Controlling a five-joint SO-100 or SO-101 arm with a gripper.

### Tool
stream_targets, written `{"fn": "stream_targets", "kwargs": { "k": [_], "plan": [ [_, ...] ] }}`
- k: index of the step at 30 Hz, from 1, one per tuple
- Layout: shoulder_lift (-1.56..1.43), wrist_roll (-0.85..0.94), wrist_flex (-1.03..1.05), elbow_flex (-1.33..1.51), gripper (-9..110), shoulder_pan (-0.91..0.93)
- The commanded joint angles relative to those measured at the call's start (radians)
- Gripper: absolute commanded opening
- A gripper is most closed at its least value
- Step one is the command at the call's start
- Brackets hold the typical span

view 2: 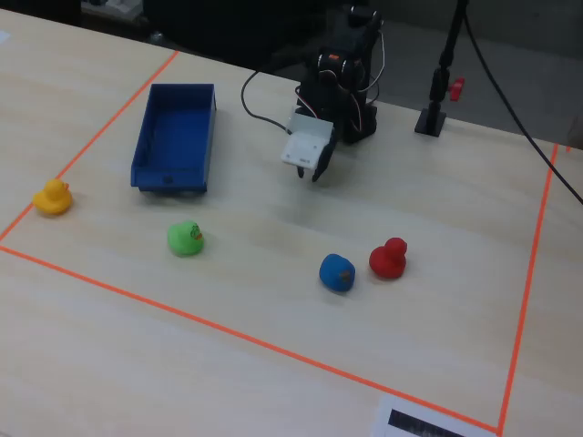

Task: Grasp green duck and put it into box.

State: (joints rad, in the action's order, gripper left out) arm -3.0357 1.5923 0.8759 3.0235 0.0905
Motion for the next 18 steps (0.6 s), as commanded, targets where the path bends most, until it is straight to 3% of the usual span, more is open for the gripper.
{"fn": "stream_targets", "kwargs": {
  "k": [1, 7, 13, 18],
  "plan": [
    [0.196, -0.005, -0.334, -0.193, 10, 0.044],
    [0.506, -0.048, -0.565, -0.439, 12, 0.114],
    [0.769, -0.107, -1.167, -0.405, 17, 0.202],
    [0.962, -0.107, -1.355, -0.416, 19, 0.258]
  ]
}}
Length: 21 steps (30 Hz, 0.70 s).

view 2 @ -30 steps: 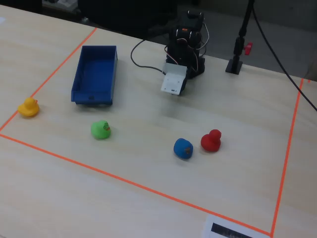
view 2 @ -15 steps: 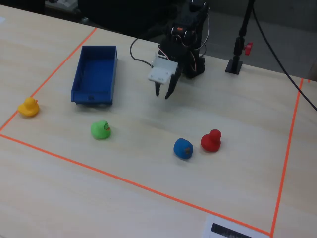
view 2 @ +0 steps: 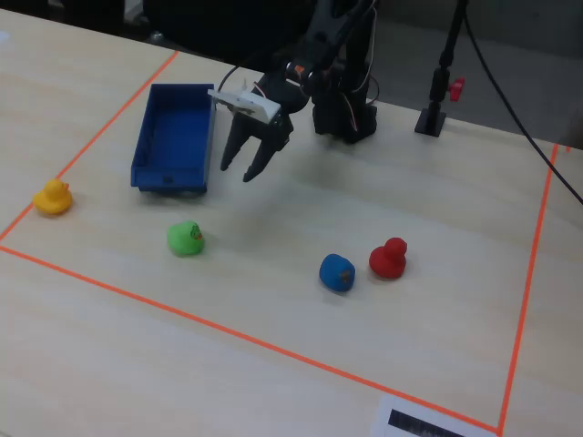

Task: Grasp green duck and put it into box.

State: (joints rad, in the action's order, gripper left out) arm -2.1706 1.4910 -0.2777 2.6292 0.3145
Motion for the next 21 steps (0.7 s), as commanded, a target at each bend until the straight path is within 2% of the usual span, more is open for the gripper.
{"fn": "stream_targets", "kwargs": {
  "k": [1, 6, 21],
  "plan": [
    [0.141, -0.006, -0.236, -0.031, 20, 0.041],
    [0.373, 0.015, -0.382, -0.104, 26, 0.077],
    [0.827, 0.095, -0.468, -0.436, 32, 0.14]
  ]
}}
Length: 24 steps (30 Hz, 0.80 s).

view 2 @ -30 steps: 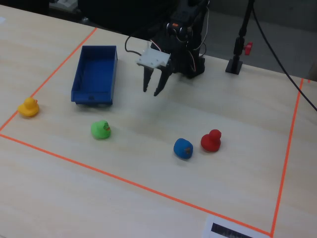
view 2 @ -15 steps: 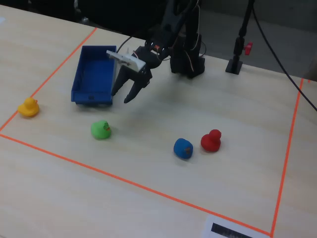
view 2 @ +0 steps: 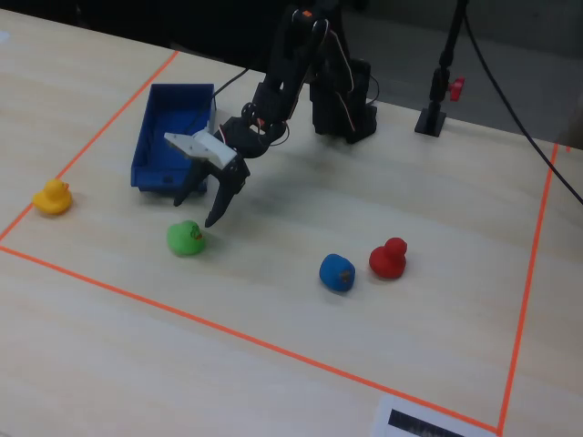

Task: Grasp green duck and put it into box.

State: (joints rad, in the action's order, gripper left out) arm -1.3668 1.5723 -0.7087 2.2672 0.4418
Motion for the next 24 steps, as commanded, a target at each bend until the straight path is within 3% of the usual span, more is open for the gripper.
{"fn": "stream_targets", "kwargs": {
  "k": [1, 24],
  "plan": [
    [0.04, 0.017, -0.038, -0.081, 32, 0.014],
    [0.242, 0.078, -0.086, -0.141, 31, 0.035]
  ]
}}
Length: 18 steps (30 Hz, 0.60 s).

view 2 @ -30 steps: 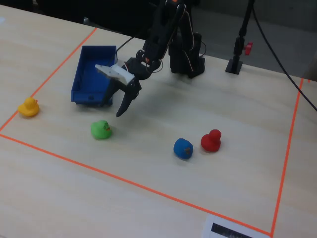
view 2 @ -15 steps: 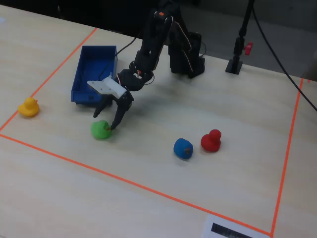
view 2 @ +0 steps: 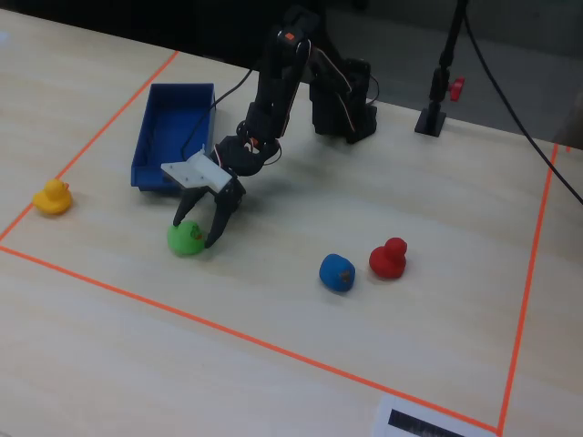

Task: Grasp green duck and put it into box.

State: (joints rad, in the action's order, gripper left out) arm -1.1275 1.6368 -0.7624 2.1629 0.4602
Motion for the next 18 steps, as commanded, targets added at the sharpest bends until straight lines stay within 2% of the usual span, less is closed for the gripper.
{"fn": "stream_targets", "kwargs": {
  "k": [1, 2, 5, 6, 14, 18],
  "plan": [
    [0.011, 0.021, -0.032, -0.044, 30, 0.018],
    [0.02, 0.029, -0.032, -0.051, 27, 0.02],
    [0.038, 0.044, -0.023, -0.067, 4, 0.023],
    [0.04, 0.048, -0.015, -0.072, 0, 0.023],
    [0.014, 0.048, 0.023, -0.071, 0, 0.029],
    [-0.063, 0.04, 0.13, -0.069, 0, 0.035]
  ]
}}
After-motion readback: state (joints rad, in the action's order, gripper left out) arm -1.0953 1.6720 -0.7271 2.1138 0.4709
